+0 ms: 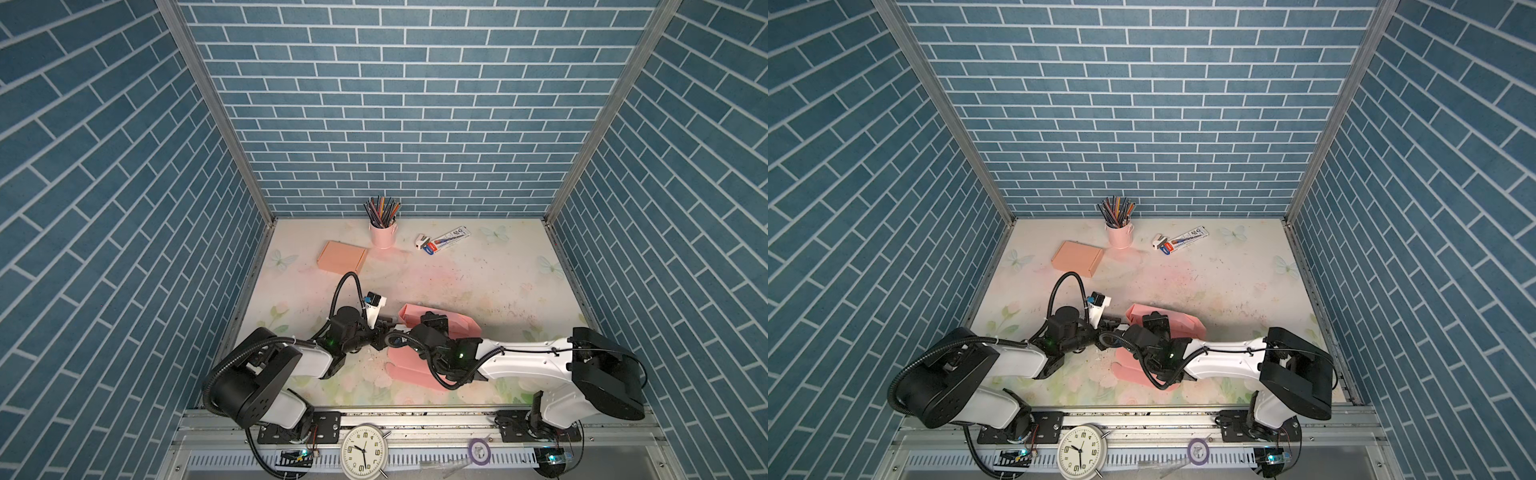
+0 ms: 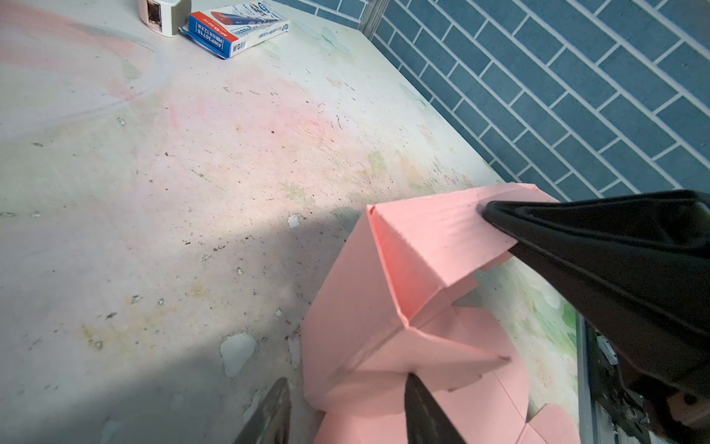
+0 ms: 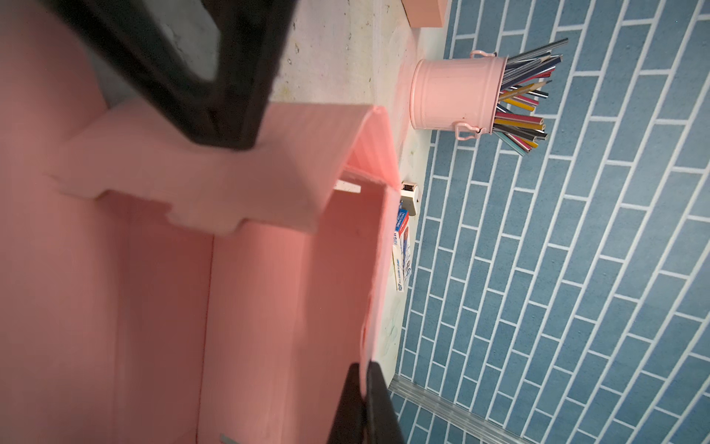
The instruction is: Fold the paper box
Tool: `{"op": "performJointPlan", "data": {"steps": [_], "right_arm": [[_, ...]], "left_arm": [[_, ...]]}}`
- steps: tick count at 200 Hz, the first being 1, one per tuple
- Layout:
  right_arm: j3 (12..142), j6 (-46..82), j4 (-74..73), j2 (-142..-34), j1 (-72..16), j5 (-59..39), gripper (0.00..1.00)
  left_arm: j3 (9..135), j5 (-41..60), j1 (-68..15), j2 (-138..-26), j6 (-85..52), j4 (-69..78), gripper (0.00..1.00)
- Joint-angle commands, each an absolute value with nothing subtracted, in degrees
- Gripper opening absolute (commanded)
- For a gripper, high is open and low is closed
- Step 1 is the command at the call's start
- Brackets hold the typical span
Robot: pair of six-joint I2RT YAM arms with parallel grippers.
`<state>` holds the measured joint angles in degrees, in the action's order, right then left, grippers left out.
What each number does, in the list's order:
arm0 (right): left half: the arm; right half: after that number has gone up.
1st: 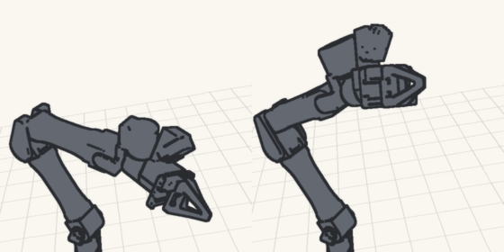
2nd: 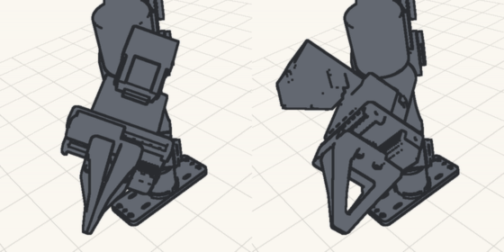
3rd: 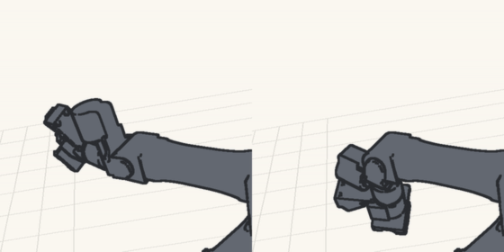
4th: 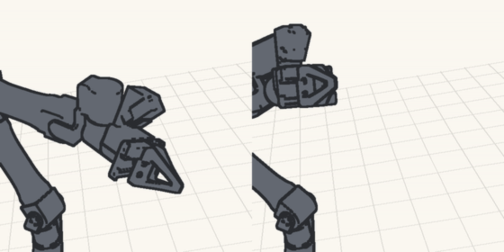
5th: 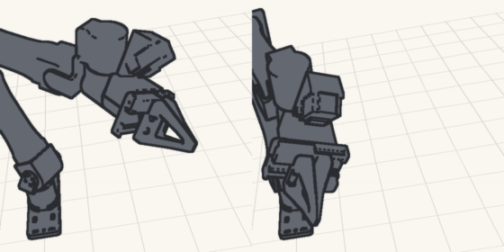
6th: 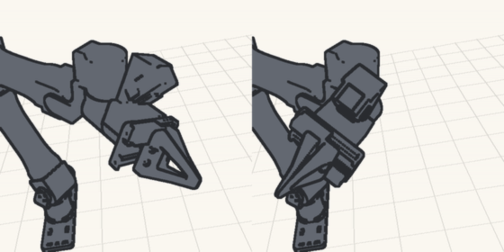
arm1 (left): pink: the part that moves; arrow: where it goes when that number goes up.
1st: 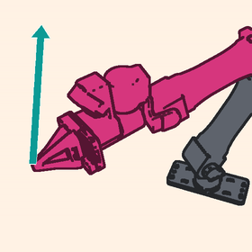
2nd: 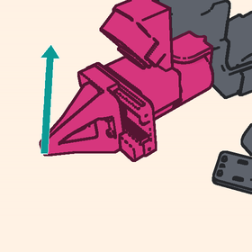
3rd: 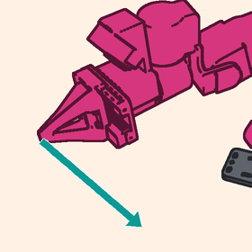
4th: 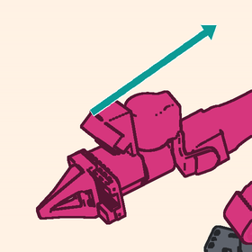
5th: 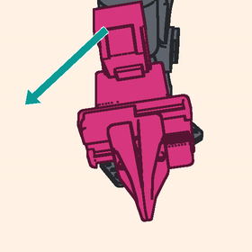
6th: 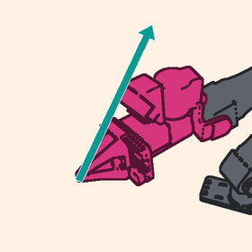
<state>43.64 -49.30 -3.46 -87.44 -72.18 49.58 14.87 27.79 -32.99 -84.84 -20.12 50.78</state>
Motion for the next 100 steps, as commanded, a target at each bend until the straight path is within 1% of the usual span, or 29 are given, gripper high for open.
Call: {"op": "performJointPlan", "data": {"steps": [1, 54, 100], "right_arm": [[42.5, -48.6, -2.3, -89.1, -73.4, 45.7, 0.0], [42.8, -46.7, -2.1, -89.4, -74.4, 45.8, 0.0], [43.0, -45.3, -1.9, -89.4, -74.9, 45.8, 0.0]], "left_arm": [[16.5, 28.7, -33.8, -85.8, -17.4, 53.5, 0.49], [16.4, 27.3, -35.9, -87.3, -16.6, 58.2, 0.49], [15.0, 22.3, -37.0, -86.7, -15.7, 59.1, 0.44]]}}
